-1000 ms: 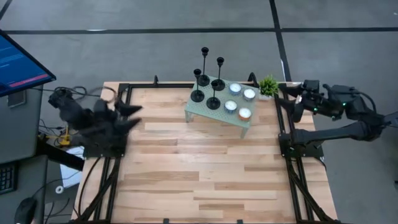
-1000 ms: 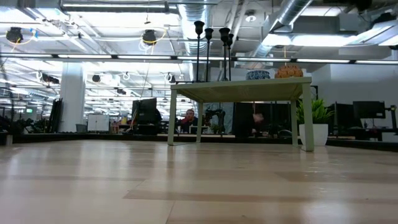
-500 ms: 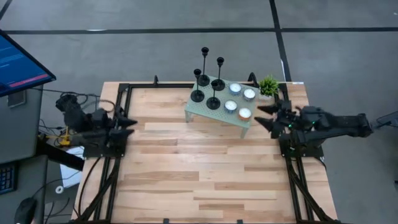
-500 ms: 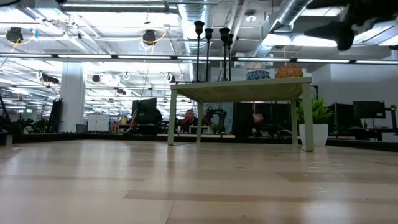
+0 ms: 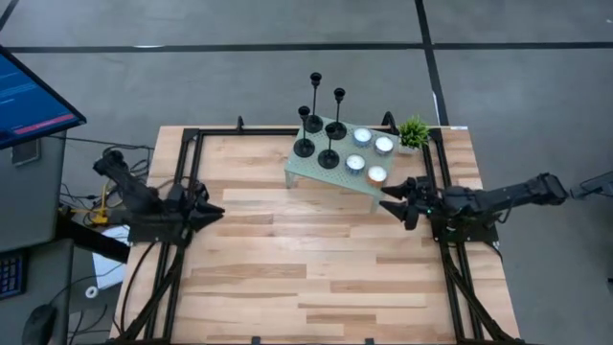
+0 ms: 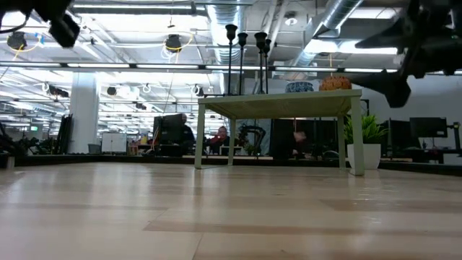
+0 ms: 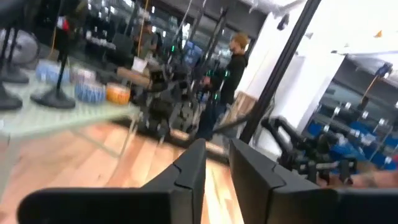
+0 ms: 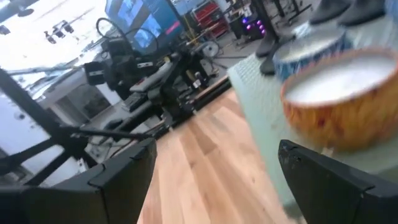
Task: Pick & Place candle stick holders
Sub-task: Return to Home Position
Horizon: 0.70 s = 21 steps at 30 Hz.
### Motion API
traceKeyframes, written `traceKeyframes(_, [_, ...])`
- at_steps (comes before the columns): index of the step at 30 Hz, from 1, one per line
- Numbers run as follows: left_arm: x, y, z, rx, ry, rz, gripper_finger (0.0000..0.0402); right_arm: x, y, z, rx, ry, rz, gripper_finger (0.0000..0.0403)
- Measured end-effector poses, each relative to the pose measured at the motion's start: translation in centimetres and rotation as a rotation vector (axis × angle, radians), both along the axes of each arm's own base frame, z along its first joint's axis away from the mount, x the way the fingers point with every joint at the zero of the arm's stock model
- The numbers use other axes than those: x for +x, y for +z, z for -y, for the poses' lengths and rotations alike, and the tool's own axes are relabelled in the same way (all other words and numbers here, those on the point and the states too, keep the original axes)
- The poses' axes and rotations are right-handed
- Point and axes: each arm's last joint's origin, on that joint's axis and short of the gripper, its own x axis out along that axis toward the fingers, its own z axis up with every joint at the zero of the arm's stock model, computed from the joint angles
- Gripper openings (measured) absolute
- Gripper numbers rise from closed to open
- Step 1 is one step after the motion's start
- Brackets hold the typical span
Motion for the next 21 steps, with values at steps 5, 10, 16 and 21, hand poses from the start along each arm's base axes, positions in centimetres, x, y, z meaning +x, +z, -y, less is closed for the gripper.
traceKeyframes(5, [0.6, -1.9, 0.5, 0.0, -0.008, -0.044, 0.0057, -0.1, -1.4, -0.5, 0.024, 0.037, -0.001, 0.0328])
traceKeyframes(10, [1.1, -3.9, 1.0, -0.017, -0.018, -0.095, 0.0046, -0.1, -1.8, -0.8, 0.006, 0.056, -0.009, 0.0328])
traceKeyframes(16, [1.5, -5.3, 1.3, -0.028, -0.022, -0.129, 0.0033, -0.2, -2.1, -0.7, -0.094, 0.051, -0.064, 0.0328])
traceKeyframes(21, [1.6, -6.2, 1.5, -0.007, -0.039, -0.146, 0.0021, -0.2, -2.3, -0.7, -0.103, 0.052, -0.08, 0.0328])
